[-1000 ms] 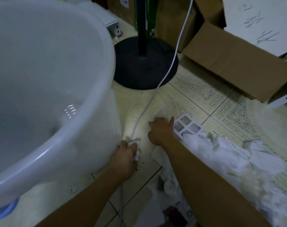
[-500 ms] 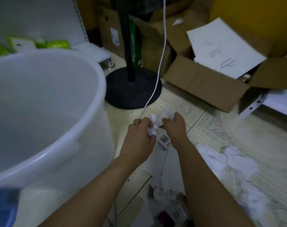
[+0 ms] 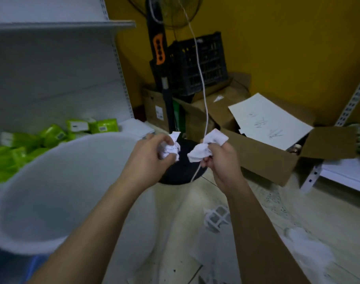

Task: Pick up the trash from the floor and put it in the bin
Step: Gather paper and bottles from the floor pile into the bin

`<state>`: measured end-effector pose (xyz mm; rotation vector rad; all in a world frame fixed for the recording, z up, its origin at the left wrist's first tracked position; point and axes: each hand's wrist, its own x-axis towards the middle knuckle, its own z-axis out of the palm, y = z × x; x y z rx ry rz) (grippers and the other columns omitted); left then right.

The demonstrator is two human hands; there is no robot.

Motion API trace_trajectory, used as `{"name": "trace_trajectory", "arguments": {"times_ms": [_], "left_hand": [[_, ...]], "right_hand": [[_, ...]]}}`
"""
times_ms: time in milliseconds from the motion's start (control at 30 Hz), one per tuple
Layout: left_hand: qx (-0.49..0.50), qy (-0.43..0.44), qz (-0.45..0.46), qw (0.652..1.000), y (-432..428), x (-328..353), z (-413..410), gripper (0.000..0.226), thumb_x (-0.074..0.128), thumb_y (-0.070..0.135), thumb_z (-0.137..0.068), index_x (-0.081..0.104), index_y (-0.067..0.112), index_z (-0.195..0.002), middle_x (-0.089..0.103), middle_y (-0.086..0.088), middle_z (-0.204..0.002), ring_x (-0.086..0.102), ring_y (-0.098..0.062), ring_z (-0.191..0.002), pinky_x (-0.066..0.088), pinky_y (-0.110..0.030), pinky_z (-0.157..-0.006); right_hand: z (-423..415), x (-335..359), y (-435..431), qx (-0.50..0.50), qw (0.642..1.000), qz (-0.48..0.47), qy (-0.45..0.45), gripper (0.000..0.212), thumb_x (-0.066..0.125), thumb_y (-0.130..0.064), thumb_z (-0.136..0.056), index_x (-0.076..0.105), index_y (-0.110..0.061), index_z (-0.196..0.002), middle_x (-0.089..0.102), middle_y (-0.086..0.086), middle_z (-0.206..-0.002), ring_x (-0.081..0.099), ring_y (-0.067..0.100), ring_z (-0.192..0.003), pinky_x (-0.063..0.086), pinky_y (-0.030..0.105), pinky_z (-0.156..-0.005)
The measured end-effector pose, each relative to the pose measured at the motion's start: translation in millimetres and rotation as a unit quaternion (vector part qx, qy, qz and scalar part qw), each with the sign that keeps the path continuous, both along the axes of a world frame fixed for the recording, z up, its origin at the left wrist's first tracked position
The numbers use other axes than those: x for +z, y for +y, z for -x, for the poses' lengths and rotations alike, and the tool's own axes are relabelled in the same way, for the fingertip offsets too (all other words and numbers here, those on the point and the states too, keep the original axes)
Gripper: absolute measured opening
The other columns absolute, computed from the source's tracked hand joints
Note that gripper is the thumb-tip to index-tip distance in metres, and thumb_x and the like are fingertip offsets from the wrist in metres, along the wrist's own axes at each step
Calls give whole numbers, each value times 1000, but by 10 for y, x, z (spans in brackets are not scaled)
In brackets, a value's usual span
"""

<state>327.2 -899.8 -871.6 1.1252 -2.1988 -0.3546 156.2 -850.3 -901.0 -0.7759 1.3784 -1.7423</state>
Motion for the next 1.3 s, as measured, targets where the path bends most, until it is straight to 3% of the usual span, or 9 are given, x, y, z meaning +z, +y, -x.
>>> {"name": "trace_trajectory", "arguments": {"times_ms": [133, 200, 300, 400, 500, 667, 800, 933, 1300], "left_hand": [[80, -29, -27, 996, -125, 112, -582, 23, 75, 30, -73, 63, 32, -93, 62, 1, -99, 55, -16, -81, 38, -24, -66], [126, -57, -39, 990, -174, 107, -877, 23, 76, 31, -71, 65, 34, -91, 64, -1, -98, 56, -17, -79, 36, -24, -66], [172, -93, -72, 978, -193, 22, -1229, 25, 75, 32, -72, 66, 37, -95, 62, -4, -101, 62, -24, -86, 43, -27, -72], [179, -148, -107, 967, -172, -135, -1378, 42, 71, 37, -76, 60, 35, -117, 56, -7, -123, 58, -29, -108, 46, -35, -95], [155, -128, -66, 977, -153, -240, -1304, 46, 68, 38, -79, 58, 28, -123, 53, -4, -132, 50, -27, -121, 40, -38, -104], [67, -88, 65, 992, -16, -311, -647, 38, 61, 33, -83, 58, 23, -120, 59, -2, -125, 49, -22, -120, 39, -33, -99], [-65, -133, 107, 983, 148, -510, -1, 34, 55, 32, -86, 58, 25, -119, 60, 1, -118, 52, -20, -111, 42, -35, -93], [-116, -129, 112, 978, 169, -745, 472, 31, 56, 32, -86, 60, 24, -116, 62, 2, -111, 55, -19, -104, 42, -35, -91], [-145, -201, -299, 922, 265, -2520, 652, 44, 61, 30, -86, 52, 18, -127, 57, -12, -122, 55, -26, -110, 43, -29, -84]], "right_hand": [[-564, 177, -227, 113, 993, 6, -35, 23, 47, -34, -95, 68, -24, -102, 72, -8, -96, 67, 7, -92, 52, 25, -83], [-835, 193, -321, 132, 985, 25, 110, 29, 45, -24, -95, 72, -25, -89, 71, -17, -84, 64, -3, -84, 49, 16, -76], [-1143, 76, -456, 198, 924, 23, 328, 28, 50, -15, -89, 69, -28, -106, 67, -6, -110, 60, 13, -103, 48, 32, -93], [-1270, -157, -528, 234, 833, -23, 502, 32, 53, -35, -89, 60, -42, -120, 52, -5, -139, 39, 18, -132, 9, 49, -116], [-1210, -259, -533, 178, 869, -14, 462, 39, 52, -50, -89, 50, -50, -128, 33, -3, -154, 19, 13, -144, -10, 50, -116], [-729, -419, -441, 53, 918, -24, 391, 44, 56, -37, -90, 50, -37, -134, 45, -3, -145, 36, 16, -137, 24, 53, -115], [-193, -831, -222, 34, 906, -165, 388, 44, 59, -27, -90, 53, -27, -134, 55, 0, -135, 51, 20, -123, 40, 37, -106], [249, -1342, 167, 41, 870, -306, 384, 44, 57, -25, -91, 50, -26, -134, 50, 0, -142, 47, 21, -128, 35, 32, -105], [515, -2145, 667, 87, 796, -447, 398, 50, 60, -26, -87, 51, -19, -136, 51, 13, -137, 51, 30, -124, 44, 36, -101]]}}
